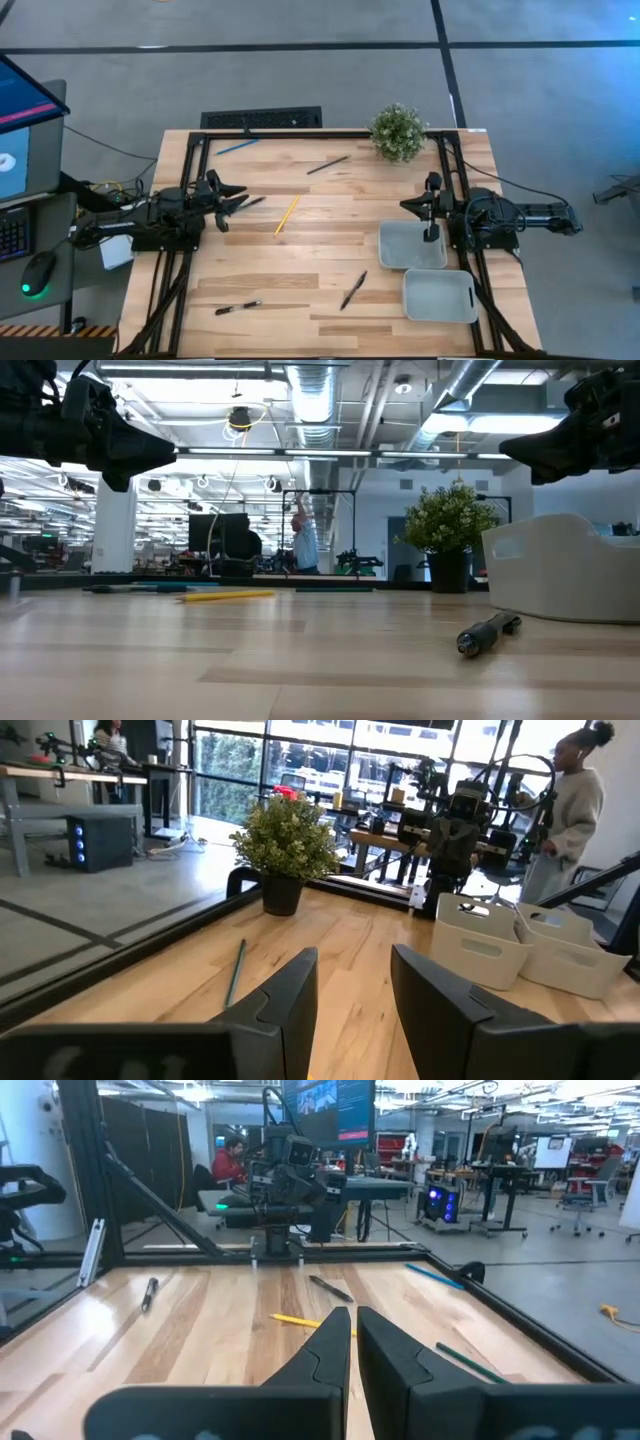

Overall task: Sort pens & pencils
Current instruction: Put the bottom right black pen into the top gray bin

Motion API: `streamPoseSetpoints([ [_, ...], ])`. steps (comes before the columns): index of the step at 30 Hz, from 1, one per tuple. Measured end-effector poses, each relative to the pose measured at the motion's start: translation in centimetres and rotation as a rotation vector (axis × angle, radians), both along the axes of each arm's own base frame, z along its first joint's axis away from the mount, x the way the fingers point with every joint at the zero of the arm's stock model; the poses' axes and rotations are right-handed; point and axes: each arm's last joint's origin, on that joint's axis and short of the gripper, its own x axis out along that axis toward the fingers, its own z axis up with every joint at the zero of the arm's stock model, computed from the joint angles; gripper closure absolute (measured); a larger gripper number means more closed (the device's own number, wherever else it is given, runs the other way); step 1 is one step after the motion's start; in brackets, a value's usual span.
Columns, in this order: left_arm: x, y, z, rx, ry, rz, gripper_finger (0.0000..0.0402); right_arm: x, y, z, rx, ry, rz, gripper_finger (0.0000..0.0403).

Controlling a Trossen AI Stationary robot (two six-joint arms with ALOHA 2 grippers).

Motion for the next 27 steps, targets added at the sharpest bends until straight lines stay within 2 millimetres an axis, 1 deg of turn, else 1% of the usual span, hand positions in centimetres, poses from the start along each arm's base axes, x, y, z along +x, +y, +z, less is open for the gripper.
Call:
streamPoseSetpoints([
  [2, 0.0, 0.0, 0.0, 0.016, 0.006, 0.001, 0.0283, 0.0, 0.02, 0.0, 0.017, -0.002, 0.002, 0.0359],
  [5, 0.0, 0.0, 0.0, 0.027, 0.009, 0.001, 0.0283, 0.0, 0.0, 0.04, 0.098, -0.013, 0.003, 0.0359],
  [11, 0.0, 0.0, 0.0, 0.021, 0.007, 0.001, 0.0283, -0.02, -0.26, 0.08, 0.209, -0.03, -0.024, 0.0359],
  [18, 0.0, 0.0, 0.02, 0.048, 0.015, 0.002, 0.0283, -0.02, -0.34, 0.08, 0.222, -0.033, -0.032, 0.0359],
  [22, 0.0, 0.0, 0.02, 0.045, 0.015, 0.002, 0.0283, -0.03, -0.4, 0.08, 0.259, -0.039, -0.052, 0.0357],
  [27, 0.0, 0.0, 0.02, 0.045, 0.015, 0.002, 0.0283, -0.05, -0.41, 0.2, 0.265, -0.043, -0.054, 0.033],
])
